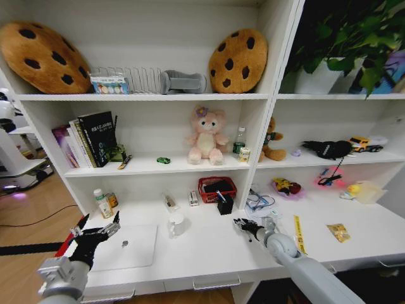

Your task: Organize the objects on the table.

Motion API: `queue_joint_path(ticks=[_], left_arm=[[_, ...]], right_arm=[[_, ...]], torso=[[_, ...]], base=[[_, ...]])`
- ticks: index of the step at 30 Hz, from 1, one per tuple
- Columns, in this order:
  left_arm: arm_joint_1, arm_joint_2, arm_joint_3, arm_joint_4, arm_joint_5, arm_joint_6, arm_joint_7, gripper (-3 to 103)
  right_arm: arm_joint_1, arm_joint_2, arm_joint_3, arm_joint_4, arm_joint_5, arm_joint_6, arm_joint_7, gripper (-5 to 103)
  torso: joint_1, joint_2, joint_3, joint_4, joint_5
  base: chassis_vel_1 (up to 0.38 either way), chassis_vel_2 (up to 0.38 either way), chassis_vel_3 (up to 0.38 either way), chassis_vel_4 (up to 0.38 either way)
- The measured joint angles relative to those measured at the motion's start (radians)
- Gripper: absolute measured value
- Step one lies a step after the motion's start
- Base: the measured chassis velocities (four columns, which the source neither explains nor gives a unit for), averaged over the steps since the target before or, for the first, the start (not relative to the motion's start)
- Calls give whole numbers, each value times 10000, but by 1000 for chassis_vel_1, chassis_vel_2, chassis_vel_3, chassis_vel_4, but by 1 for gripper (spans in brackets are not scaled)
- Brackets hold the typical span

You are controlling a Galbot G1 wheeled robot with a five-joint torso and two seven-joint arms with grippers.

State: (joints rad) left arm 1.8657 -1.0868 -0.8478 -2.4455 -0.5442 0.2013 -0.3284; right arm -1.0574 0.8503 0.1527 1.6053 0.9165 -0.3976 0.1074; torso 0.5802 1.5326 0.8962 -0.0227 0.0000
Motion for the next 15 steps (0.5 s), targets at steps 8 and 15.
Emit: queue_joint_path(ticks=[8,15], left_arm=[[0,0,0,0,-1,0,0,100],[0,1,0,0,0,0,0,100]], right_arm=[[-50,-15,103,2,194,-58,75,11],[33,-41,233,213,196,6,56,9]], torso=[[0,0,0,0,0],[0,0,0,0,0]], base=[[0,0,0,0],[0,0,0,0]])
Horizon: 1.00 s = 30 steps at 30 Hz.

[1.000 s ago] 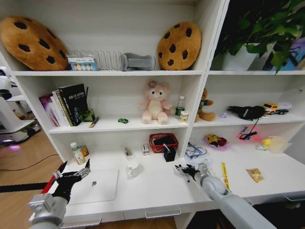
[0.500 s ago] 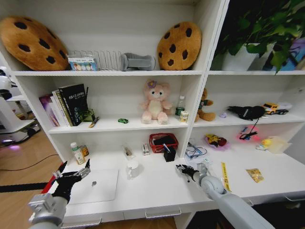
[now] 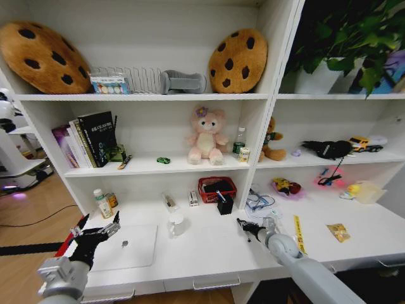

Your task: Organize the objects on the table.

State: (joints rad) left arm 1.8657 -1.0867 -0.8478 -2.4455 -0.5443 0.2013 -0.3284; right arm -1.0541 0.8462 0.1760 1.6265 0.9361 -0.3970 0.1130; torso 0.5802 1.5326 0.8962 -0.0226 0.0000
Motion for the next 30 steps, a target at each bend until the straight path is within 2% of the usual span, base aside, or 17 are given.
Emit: queue_joint_path(ticks=[3,5,7,9,11,12,13,14,15,16,17,18,19,20,23,26,30], left_arm=[[0,0,0,0,0,0,0,100],[0,0,0,0,0,0,0,100],[0,0,0,0,0,0,-1,100],[0,0,0,0,0,0,-1,100],[0,0,0,0,0,0,0,100],[0,0,0,0,0,0,0,100],[0,0,0,0,0,0,0,100],[0,0,0,0,0,0,-1,100],[0,0,0,0,0,0,-1,100],[0,0,0,0,0,0,-1,100],[0,0,0,0,0,0,-1,100],[0,0,0,0,0,0,-1,100],[0,0,0,0,0,0,-1,100],[0,0,0,0,0,0,-1,100],[0,0,0,0,0,-1,-1,100],[0,-1,0,0,0,-1,-1,100],[0,0,0,0,0,0,-1,100]], right_arm=[[-2,-47,41,252,-295,278,-149,9],[-37,-170,174,651,-1268,815,-669,9],[-55,-237,260,885,-1610,1012,-976,9],[-60,-279,323,1094,-1752,1252,-1146,9],[3,-299,353,1241,-1943,1968,-1481,9],[3,-299,353,1241,-1943,1968,-1481,9],[93,-289,355,1226,-2112,2377,-1712,9],[368,-209,272,958,-2445,3241,-2177,9],[368,-209,272,958,-2445,3241,-2177,9],[648,-62,137,527,-2683,4098,-2588,9],[648,-62,137,527,-2683,4098,-2588,9],[927,123,0,39,-2984,4788,-2781,9],[1089,266,-93,-311,-3137,5195,-2849,9],[1089,266,-93,-311,-3137,5195,-2849,9],[1612,857,-344,-1608,-3782,6633,-2906,9],[1705,1027,-346,-1804,-3869,6893,-2891,9],[2025,1470,-390,-2427,-4184,7827,-2787,9]], torso=[[0,0,0,0,3],[0,0,0,0,-1],[0,0,0,0,-1],[0,0,0,0,-1],[-1,0,0,-1,0],[-1,0,0,-1,0],[-1,1,0,-1,-1],[-1,1,-1,-1,-4],[-1,1,-1,-1,-4],[-1,1,-1,-1,0],[-1,1,-1,-1,0],[0,0,0,1,0],[0,0,0,1,1],[0,0,0,1,1],[0,0,0,0,1],[0,0,0,0,1],[-1,0,0,0,0]], base=[[0,0,0,0],[0,0,0,0],[0,0,0,0],[0,0,0,0],[0,0,0,0],[0,0,0,0],[0,0,0,0],[0,0,0,0],[0,0,0,0],[0,0,0,0],[0,0,0,0],[0,0,0,0],[0,0,0,0],[0,0,0,0],[0,0,0,0],[0,0,0,0],[0,0,0,0]])
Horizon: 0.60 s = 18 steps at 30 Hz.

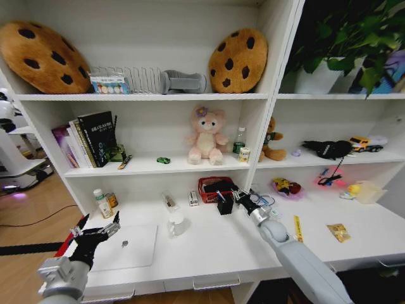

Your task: Organize the objects on the table.

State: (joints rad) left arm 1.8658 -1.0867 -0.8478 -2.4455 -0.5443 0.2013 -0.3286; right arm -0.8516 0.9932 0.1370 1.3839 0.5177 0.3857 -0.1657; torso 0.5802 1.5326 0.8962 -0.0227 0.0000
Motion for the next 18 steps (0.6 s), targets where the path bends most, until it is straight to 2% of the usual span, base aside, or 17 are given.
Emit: queue_joint_path(ticks=[1,3,4,8,11,18], left_arm=[[0,0,0,0,0,0,0,100],[0,0,0,0,0,0,0,100],[0,0,0,0,0,0,0,100],[0,0,0,0,0,0,-1,100],[0,0,0,0,0,0,1,100],[0,-1,0,0,0,0,0,100]], right_arm=[[224,151,-13,-314,-223,406,14,9],[376,230,-45,-527,-321,633,13,9],[892,556,-164,-1326,-460,1134,-106,9],[1255,907,-333,-1986,-588,1458,-192,9],[1600,1488,-508,-2759,-793,1856,-258,9],[1795,1957,-562,-3332,-964,2083,-306,9]], torso=[[0,0,0,0,-1],[1,0,0,0,-1],[1,0,0,1,-2],[0,0,0,0,-2],[0,0,0,1,-1],[1,0,0,3,0]], base=[[0,0,0,0],[0,0,0,0],[0,0,0,0],[0,0,0,0],[0,0,0,0],[0,0,0,0]])
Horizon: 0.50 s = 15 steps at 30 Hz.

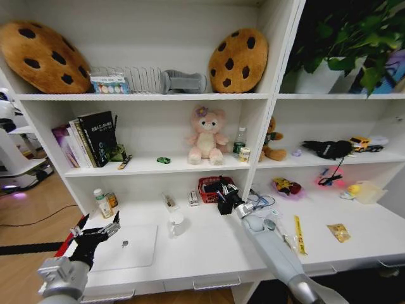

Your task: Organize the objects on the table.

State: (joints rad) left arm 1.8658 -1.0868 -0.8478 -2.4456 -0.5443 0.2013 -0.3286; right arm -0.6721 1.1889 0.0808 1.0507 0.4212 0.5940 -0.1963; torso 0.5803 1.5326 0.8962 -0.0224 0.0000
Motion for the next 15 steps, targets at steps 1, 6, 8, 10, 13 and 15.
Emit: queue_joint_path(ticks=[1,6,8,10,13,15], left_arm=[[0,0,0,0,0,0,0,100],[0,0,0,0,0,0,0,100],[0,0,0,0,0,0,0,100],[0,0,0,0,0,0,0,100],[0,0,0,0,0,0,0,100],[-1,0,0,1,0,0,0,100]], right_arm=[[0,0,0,0,0,0,0,9],[-35,-11,93,-270,-116,76,9,9],[-76,-72,103,-247,-95,37,23,6],[-169,-192,125,-172,-15,-109,37,10],[-315,-316,163,-39,126,-272,58,27],[-348,-346,165,3,216,-328,59,32]], torso=[[0,0,0,0,0],[0,0,-1,-2,-1],[0,0,-1,-2,-1],[0,1,-1,-3,-1],[-1,1,-1,-4,0],[-1,1,-1,-4,0]], base=[[0,0,0,0],[0,0,0,0],[0,0,0,0],[0,0,0,0],[0,0,0,0],[0,0,0,0]])
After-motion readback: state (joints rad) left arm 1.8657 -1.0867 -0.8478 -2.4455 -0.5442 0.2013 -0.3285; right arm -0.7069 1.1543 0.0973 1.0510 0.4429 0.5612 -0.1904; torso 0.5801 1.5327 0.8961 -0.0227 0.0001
